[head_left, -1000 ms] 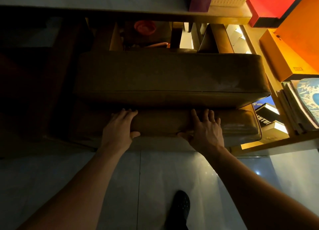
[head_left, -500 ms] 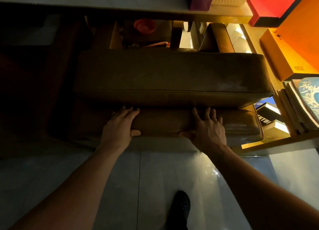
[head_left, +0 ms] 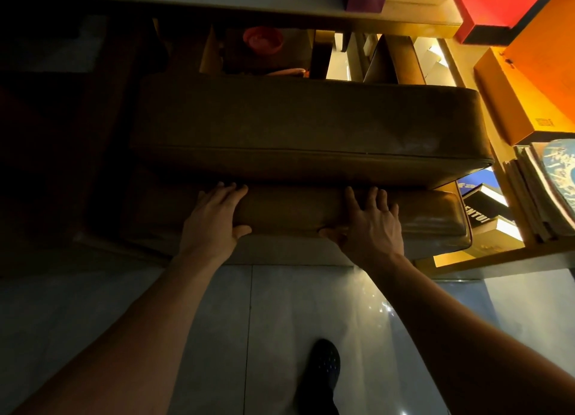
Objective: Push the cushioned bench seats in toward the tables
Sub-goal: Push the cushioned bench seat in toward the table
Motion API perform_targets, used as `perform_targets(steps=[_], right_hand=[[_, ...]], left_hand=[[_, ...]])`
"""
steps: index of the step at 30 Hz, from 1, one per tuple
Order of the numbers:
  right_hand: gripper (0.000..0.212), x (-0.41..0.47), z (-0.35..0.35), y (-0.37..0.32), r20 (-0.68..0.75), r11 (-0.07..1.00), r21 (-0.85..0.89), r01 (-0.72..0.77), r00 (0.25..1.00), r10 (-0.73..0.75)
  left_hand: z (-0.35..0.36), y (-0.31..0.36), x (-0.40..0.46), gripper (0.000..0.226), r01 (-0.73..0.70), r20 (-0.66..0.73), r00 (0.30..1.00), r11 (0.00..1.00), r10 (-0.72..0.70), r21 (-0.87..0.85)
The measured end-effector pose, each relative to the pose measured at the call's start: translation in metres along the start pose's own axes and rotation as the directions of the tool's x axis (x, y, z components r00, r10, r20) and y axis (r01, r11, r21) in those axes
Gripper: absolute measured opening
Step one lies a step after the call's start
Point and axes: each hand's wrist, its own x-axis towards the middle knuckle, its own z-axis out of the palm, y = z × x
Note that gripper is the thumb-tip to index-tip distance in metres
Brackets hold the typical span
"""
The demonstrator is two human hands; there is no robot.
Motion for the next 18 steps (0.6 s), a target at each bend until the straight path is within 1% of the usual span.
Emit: perform_targets(steps=[10,18], right_hand=[[0.105,-0.012,0.006,0.008,-0.013,1.000,-0.010,0.019,1.000,-0.019],[0.105,-0.008,0.007,0.009,0.003,1.000,0.004,0.029,1.000,-0.029]], left_hand=[[0.004,0.004,-0.015,0.078,0.005,-0.018,1.000,1.000,-0.006,-0.012],[-0.004,0.009,-0.011,0.078,0.008,0.021,1.000,1.000,-0.008,0.022]])
